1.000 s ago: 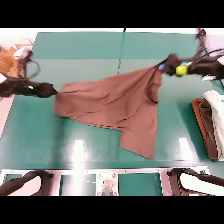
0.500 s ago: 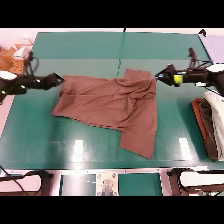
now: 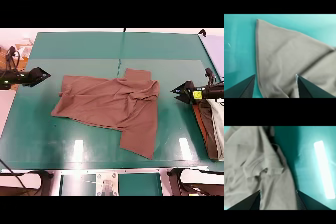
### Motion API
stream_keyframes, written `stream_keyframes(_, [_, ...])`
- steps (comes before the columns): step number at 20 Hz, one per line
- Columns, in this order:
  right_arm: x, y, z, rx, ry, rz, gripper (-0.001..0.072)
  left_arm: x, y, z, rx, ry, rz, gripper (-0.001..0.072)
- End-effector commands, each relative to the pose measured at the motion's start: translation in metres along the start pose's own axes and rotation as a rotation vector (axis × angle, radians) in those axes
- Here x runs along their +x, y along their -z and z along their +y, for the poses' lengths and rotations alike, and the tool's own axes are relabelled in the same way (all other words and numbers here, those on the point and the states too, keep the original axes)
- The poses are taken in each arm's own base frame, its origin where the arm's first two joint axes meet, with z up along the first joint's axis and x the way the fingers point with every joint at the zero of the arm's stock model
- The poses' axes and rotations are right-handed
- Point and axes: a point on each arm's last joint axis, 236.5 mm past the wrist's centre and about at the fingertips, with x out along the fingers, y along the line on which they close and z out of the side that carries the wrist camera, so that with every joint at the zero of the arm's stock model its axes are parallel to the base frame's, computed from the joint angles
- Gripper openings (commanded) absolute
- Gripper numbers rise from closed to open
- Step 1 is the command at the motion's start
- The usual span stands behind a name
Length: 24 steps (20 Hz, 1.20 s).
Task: Fold the shirts.
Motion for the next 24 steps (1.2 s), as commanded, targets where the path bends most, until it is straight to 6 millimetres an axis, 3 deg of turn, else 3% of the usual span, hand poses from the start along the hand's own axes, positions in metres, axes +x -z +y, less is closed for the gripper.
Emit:
stream_keyframes(1, [0.021,-0.004,0.001,0.000,0.012,-0.037,0.0500,0.048,0.005,0.013,-0.009,-0.051,-0.014,0.0586])
stream_keyframes(3, [0.041,-0.008,0.011,0.009,-0.012,-0.047,0.0500,0.074,0.009,0.015,-0.023,-0.065,-0.026,0.0586])
stream_keyframes(7, [0.084,0.003,0.017,0.033,-0.034,0.014,0.0499,0.106,0.015,0.016,-0.035,-0.090,-0.052,0.0586])
stream_keyframes(12, [0.096,0.006,0.021,0.028,-0.038,0.025,0.0499,0.134,0.032,0.014,-0.053,-0.082,-0.018,0.0585])
stream_keyframes(13, [0.095,0.005,0.022,0.028,-0.040,0.023,0.0499,0.135,0.031,0.014,-0.059,-0.078,-0.019,0.0550])
stream_keyframes(14, [0.095,0.004,0.023,0.027,-0.042,0.021,0.0499,0.135,0.032,0.013,-0.062,-0.073,-0.015,0.0376])
stream_keyframes(15, [0.095,0.003,0.024,0.025,-0.044,0.018,0.0499,0.133,0.031,0.012,-0.063,-0.067,-0.010,0.0312])
stream_keyframes(16, [0.095,0.002,0.027,0.023,-0.049,0.013,0.0499,0.129,0.028,0.011,-0.057,-0.051,0.000,0.0135])
stream_keyframes(17, [0.095,-0.001,0.030,0.021,-0.054,0.003,0.0498,0.124,0.022,0.007,-0.047,-0.027,0.009,0.0020])
stream_keyframes(18, [0.095,-0.005,0.032,0.017,-0.055,-0.010,0.0497,0.116,0.012,0.002,-0.029,-0.003,0.010,0.0019])
stream_keyframes(19, [0.095,-0.008,0.035,0.011,-0.058,-0.016,0.0472,0.108,0.003,-0.003,-0.010,0.018,0.019,0.0019])
stream_keyframes(21, [0.098,-0.010,0.042,-0.005,-0.064,-0.015,0.0341,0.089,-0.012,-0.012,0.017,0.060,0.034,0.0018])
stream_keyframes(22, [0.100,-0.009,0.046,-0.009,-0.071,-0.009,0.0210,0.079,-0.020,-0.017,0.029,0.080,0.035,0.0018])
stream_keyframes(23, [0.100,-0.009,0.053,-0.019,-0.087,-0.006,0.0019,0.069,-0.029,-0.023,0.036,0.093,0.029,0.0018])
stream_keyframes(24, [0.098,-0.010,0.062,-0.043,-0.112,-0.006,0.0022,0.058,-0.038,-0.030,0.054,0.104,0.017,0.0018])
